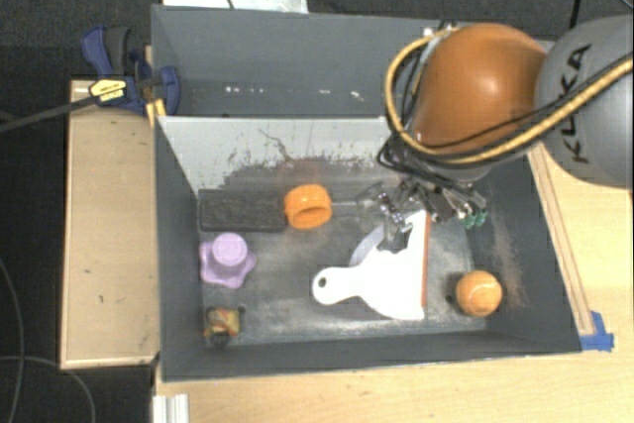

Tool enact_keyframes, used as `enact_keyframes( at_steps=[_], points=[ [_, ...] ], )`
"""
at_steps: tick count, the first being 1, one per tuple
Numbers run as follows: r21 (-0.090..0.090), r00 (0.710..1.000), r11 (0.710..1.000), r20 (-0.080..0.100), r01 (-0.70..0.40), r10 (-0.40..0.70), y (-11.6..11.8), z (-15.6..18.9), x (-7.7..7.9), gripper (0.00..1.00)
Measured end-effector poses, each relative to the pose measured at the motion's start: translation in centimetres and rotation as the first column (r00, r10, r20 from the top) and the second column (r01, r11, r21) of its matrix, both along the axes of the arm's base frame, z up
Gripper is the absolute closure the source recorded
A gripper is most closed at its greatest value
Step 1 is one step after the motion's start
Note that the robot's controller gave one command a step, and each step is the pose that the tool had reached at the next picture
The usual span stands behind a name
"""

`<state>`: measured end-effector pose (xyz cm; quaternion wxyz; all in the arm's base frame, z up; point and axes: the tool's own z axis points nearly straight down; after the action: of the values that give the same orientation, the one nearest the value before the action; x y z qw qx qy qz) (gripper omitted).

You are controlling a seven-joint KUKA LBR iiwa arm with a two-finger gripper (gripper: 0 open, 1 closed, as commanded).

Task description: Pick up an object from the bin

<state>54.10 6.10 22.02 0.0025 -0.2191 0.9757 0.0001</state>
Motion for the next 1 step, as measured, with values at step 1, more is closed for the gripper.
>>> enact_keyframes(
  at_steps=[1],
  points=[
    [0.000,1.000,1.000,-0.002,0.000,0.000,0.00,-0.06,-0.04,1.00]
  ],
)
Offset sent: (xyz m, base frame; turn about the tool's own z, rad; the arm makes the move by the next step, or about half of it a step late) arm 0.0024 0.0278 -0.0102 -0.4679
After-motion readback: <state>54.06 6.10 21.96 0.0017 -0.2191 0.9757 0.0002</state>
